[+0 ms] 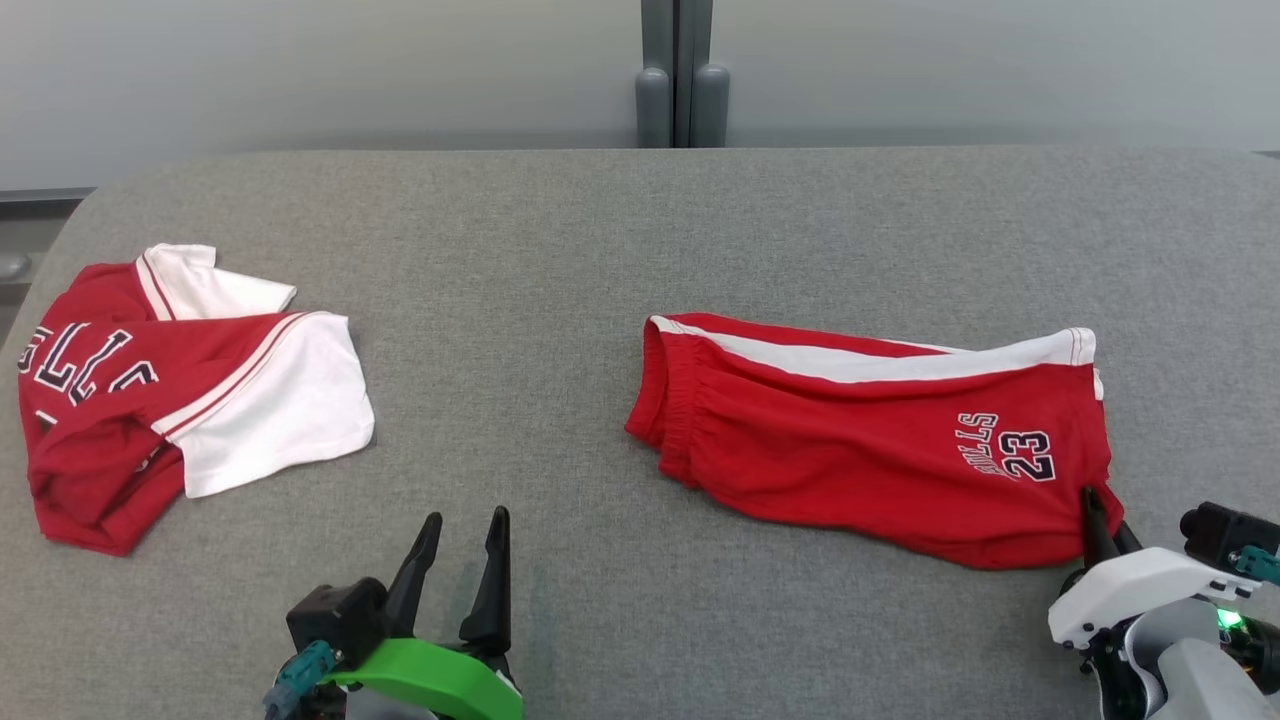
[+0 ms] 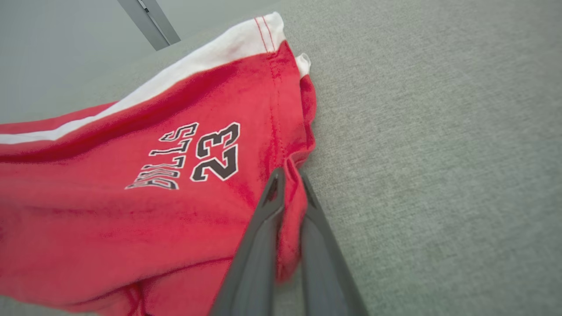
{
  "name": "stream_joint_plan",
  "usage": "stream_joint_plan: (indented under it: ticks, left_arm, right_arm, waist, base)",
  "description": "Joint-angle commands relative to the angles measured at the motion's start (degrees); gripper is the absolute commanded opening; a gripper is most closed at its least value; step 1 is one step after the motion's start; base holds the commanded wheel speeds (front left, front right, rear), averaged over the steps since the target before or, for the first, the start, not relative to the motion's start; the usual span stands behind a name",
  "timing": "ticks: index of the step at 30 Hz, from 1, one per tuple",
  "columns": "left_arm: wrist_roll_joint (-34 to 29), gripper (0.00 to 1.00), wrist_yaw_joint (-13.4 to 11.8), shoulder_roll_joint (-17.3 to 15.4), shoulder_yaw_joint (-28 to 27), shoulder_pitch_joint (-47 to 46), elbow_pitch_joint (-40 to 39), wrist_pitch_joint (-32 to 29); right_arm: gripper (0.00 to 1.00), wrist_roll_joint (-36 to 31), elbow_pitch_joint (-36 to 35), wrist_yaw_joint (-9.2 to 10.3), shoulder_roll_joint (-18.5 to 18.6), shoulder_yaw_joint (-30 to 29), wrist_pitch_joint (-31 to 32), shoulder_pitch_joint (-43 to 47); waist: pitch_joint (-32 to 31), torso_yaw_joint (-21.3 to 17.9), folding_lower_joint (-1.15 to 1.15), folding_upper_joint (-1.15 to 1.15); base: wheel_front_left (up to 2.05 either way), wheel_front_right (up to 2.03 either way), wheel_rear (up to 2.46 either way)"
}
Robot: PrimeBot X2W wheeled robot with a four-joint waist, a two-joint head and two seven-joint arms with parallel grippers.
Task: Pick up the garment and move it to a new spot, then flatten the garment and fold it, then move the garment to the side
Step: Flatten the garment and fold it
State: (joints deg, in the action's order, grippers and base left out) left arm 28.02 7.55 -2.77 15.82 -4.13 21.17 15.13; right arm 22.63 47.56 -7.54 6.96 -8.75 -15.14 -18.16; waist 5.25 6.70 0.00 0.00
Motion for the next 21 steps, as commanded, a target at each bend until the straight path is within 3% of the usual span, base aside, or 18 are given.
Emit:
stream_joint_plan:
  ticks: [1, 6, 10, 21]
  left_arm:
    - [-0.09, 1.0, -0.18, -0.24, 0.24, 0.62, -0.1, 0.02]
    - [-0.09, 1.0, -0.18, -0.25, 0.52, 0.38, 0.28, 0.01]
    - [-0.03, 1.0, -0.18, -0.24, 0.79, 0.34, 0.7, 0.02]
    - [0.02, 1.0, -0.27, -0.24, 1.43, -0.03, 1.21, 0.02]
  right_arm:
    - [0.0, -0.36, -1.13, 0.11, 0.06, -0.48, 0.01, 0.09]
    - [0.0, -0.99, -6.75, 0.1, -1.11, 1.02, 0.01, -2.42]
    - [0.0, -0.22, -11.84, 0.1, -2.51, 6.5, 0.01, -4.35]
    - [0.0, 8.02, -13.17, 0.1, -3.86, 30.71, 0.0, -10.33]
  waist:
    - [-0.06, 0.23, 0.0, 0.0]
    - [0.11, 0.99, 0.0, 0.0]
    - [-0.33, 1.95, 0.0, 0.0]
    - [-1.24, 6.72, 0.0, 0.0]
  base:
    - [0.0, 0.0, 0.0]
    - [0.0, 0.0, 0.0]
    - [0.0, 0.0, 0.0]
    - [0.0, 0.0, 0.0]
